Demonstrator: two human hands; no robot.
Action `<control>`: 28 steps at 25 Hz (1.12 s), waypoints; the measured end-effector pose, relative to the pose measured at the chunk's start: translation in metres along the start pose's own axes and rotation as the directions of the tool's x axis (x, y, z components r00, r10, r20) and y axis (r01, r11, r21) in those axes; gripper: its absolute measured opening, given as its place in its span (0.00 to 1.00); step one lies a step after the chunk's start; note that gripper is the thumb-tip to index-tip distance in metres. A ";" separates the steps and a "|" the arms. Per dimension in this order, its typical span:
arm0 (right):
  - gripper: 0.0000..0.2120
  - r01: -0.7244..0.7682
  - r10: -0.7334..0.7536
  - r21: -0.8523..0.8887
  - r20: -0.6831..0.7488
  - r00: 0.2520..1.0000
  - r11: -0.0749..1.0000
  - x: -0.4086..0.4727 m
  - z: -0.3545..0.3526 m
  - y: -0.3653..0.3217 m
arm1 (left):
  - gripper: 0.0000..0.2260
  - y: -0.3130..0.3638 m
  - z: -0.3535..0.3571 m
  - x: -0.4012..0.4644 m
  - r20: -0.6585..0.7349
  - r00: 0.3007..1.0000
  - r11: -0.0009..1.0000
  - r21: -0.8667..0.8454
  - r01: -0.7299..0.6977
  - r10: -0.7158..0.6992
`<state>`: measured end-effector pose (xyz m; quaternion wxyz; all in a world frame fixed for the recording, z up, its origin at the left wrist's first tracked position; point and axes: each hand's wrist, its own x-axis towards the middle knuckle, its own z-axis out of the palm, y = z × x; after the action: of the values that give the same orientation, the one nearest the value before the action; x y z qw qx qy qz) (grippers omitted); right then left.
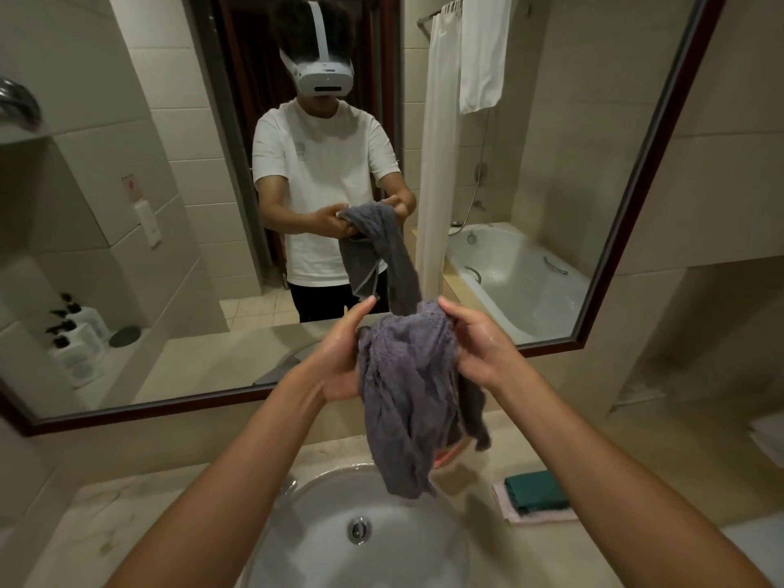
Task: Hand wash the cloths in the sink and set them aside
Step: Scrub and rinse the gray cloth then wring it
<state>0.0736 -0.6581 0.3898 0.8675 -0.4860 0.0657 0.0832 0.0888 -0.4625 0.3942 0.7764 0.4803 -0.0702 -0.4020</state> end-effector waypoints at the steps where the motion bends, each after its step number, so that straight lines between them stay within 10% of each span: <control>1: 0.11 0.030 -0.028 -0.039 0.031 0.999 0.999 0.000 0.003 0.001 | 0.34 -0.001 0.000 0.003 -0.030 0.999 1.000 0.005 0.027 -0.027; 5: 0.15 0.148 -0.151 0.036 0.106 0.983 0.988 -0.003 0.010 -0.006 | 0.32 -0.006 0.006 0.016 -0.150 0.988 0.994 0.104 0.041 -0.025; 10: 0.09 0.172 -0.173 0.012 0.087 0.981 0.985 -0.008 0.001 -0.036 | 0.40 -0.010 0.017 0.013 0.022 0.989 0.980 -0.131 0.150 -0.148; 14: 0.20 0.134 -0.138 -0.099 -0.033 0.990 0.986 -0.011 0.001 -0.042 | 0.32 -0.010 0.028 0.022 -0.100 0.995 0.968 -0.245 -0.046 0.022; 19: 0.13 0.088 -0.248 -0.433 -0.327 0.912 0.897 -0.012 -0.019 -0.056 | 0.14 0.012 0.024 0.016 -0.405 0.839 0.903 -0.070 -0.424 0.362; 28: 0.11 -0.028 -0.074 -0.247 -0.394 0.916 0.969 -0.032 -0.037 -0.090 | 0.09 0.045 0.011 0.013 -0.368 0.679 0.770 0.370 -0.520 0.635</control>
<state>0.0598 -0.7384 0.4517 0.7692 -0.5977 0.2251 -0.0209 0.1172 -0.4699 0.4328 0.7935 0.6040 -0.0745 0.0069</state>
